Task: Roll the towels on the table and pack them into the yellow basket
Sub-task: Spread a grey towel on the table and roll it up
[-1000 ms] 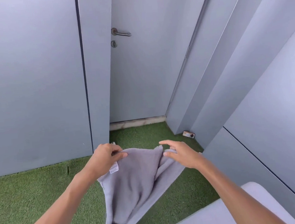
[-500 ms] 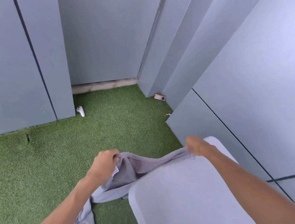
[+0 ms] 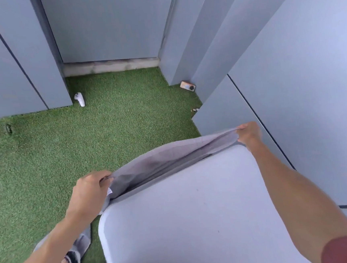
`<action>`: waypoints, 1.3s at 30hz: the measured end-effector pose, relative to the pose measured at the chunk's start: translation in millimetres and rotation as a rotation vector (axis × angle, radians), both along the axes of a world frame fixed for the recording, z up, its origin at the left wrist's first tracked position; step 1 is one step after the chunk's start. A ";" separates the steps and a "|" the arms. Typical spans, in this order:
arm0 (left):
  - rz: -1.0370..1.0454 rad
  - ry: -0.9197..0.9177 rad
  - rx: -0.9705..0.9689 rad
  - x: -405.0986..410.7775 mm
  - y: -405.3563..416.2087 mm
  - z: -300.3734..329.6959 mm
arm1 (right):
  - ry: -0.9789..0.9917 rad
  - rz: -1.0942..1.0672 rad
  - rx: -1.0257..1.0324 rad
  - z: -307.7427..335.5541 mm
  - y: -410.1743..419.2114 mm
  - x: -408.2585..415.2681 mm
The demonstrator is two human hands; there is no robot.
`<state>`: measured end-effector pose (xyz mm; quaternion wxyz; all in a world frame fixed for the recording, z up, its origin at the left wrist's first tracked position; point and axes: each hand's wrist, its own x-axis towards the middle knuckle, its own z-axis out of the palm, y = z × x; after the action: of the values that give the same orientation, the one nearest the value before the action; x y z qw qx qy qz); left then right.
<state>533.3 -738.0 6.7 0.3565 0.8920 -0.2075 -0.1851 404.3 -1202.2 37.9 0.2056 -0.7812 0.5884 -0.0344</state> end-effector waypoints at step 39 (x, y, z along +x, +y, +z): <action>0.176 -0.160 0.147 -183.1 41.1 -39.7 | -0.212 0.174 -0.177 -91.0 -34.3 -205.3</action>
<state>350.2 -696.9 -33.0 0.2872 0.9424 -0.1420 -0.0962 199.1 -1236.5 -53.2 0.1991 -0.8363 0.4882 -0.1502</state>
